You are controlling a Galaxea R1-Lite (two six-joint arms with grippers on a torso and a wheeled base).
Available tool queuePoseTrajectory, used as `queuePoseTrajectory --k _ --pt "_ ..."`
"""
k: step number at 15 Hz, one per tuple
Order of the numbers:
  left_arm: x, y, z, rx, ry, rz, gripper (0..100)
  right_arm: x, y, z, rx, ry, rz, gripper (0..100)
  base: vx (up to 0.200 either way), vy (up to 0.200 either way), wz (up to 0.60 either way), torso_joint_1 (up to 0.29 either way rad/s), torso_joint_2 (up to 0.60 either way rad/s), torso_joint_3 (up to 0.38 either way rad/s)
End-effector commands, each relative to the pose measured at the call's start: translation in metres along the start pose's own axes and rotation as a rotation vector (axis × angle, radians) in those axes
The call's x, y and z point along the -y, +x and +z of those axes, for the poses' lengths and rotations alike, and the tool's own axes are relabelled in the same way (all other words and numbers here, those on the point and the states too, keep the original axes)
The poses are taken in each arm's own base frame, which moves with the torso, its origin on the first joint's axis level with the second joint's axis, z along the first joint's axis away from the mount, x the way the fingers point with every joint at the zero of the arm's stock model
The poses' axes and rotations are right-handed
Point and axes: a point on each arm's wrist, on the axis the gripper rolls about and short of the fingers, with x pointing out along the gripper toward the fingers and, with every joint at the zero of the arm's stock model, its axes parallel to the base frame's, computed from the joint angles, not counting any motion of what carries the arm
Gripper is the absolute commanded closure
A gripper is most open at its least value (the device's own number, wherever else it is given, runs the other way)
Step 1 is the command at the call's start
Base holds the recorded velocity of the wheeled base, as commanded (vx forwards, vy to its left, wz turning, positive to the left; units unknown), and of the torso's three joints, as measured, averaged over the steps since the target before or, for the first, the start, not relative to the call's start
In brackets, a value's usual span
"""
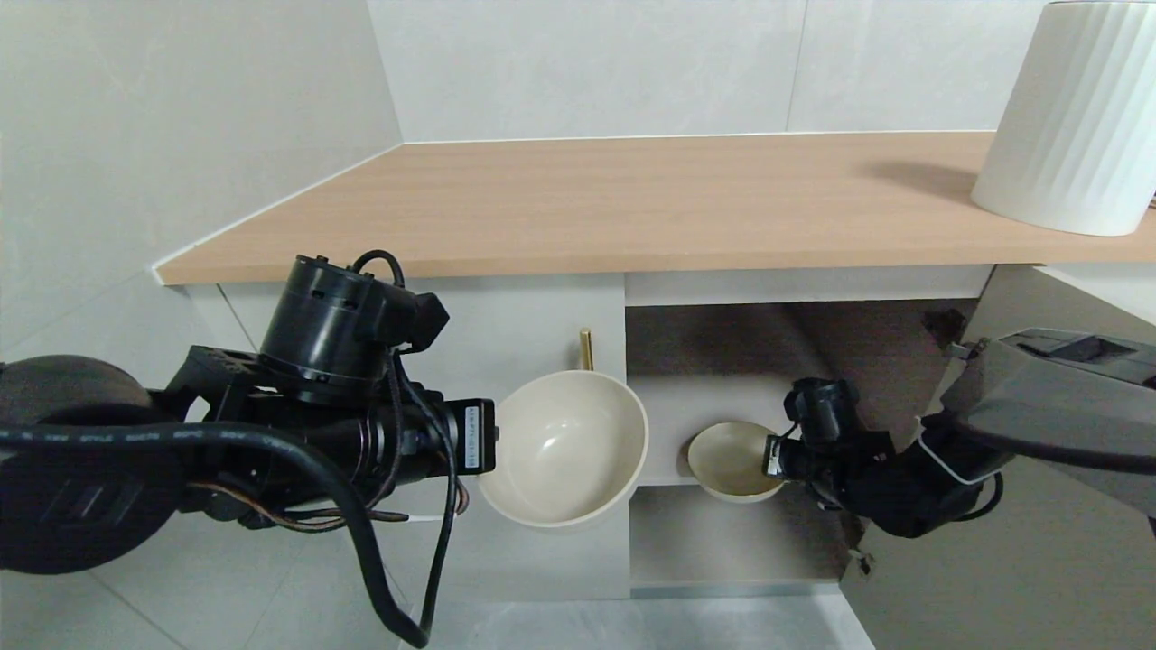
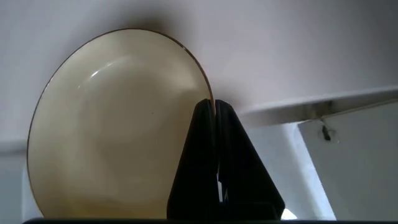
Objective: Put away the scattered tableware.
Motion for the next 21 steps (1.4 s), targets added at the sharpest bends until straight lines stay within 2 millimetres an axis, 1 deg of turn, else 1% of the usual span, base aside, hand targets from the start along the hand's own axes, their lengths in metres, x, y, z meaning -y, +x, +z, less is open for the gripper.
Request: queuePoseTrajectory --k 1,4,5,7,12,15,16,19,20,21 --pt "0.0 0.001 0.0 -0.003 0.0 0.002 100 0.004 0.017 -0.003 -0.002 0.013 -0.026 100 0.0 0.0 0.0 0.0 0.0 0.0" --pt "0.0 0.003 -0.001 -0.008 0.001 0.005 100 0.006 0.031 0.002 0.029 0.031 -0.054 100 0.0 0.0 0.0 0.0 0.0 0.0" --pt "0.0 0.003 -0.001 -0.008 0.001 0.005 100 0.004 0.037 0.004 0.05 0.037 -0.073 100 0.0 0.0 0.0 0.0 0.0 0.0" --pt "0.0 0.003 -0.001 -0.008 0.001 0.004 100 0.001 0.044 0.008 0.078 0.046 -0.088 100 0.0 0.0 0.0 0.0 0.0 0.0" --pt "0.0 0.006 -0.002 -0.015 0.002 0.009 100 -0.001 0.053 0.012 0.102 0.057 -0.096 100 0.0 0.0 0.0 0.0 0.0 0.0" --pt "0.0 0.006 -0.002 -0.016 0.002 0.009 100 -0.001 0.053 0.013 0.11 0.059 -0.102 100 0.0 0.0 0.0 0.0 0.0 0.0" --pt "0.0 0.006 -0.002 -0.016 0.002 0.009 100 -0.001 0.053 0.015 0.115 0.063 -0.1 0 0.0 0.0 0.0 0.0 0.0 0.0" --pt "0.0 0.006 -0.002 -0.015 0.002 0.009 100 -0.003 0.05 0.02 0.13 0.1 -0.091 0 0.0 0.0 0.0 0.0 0.0 0.0" --pt "0.0 0.006 -0.002 -0.015 0.002 0.009 100 -0.003 0.047 0.022 0.133 0.102 -0.09 0 0.0 0.0 0.0 0.0 0.0 0.0" --pt "0.0 0.006 -0.003 -0.018 0.004 0.012 100 -0.002 0.04 0.027 0.137 0.108 -0.086 0 0.0 0.0 0.0 0.0 0.0 0.0"
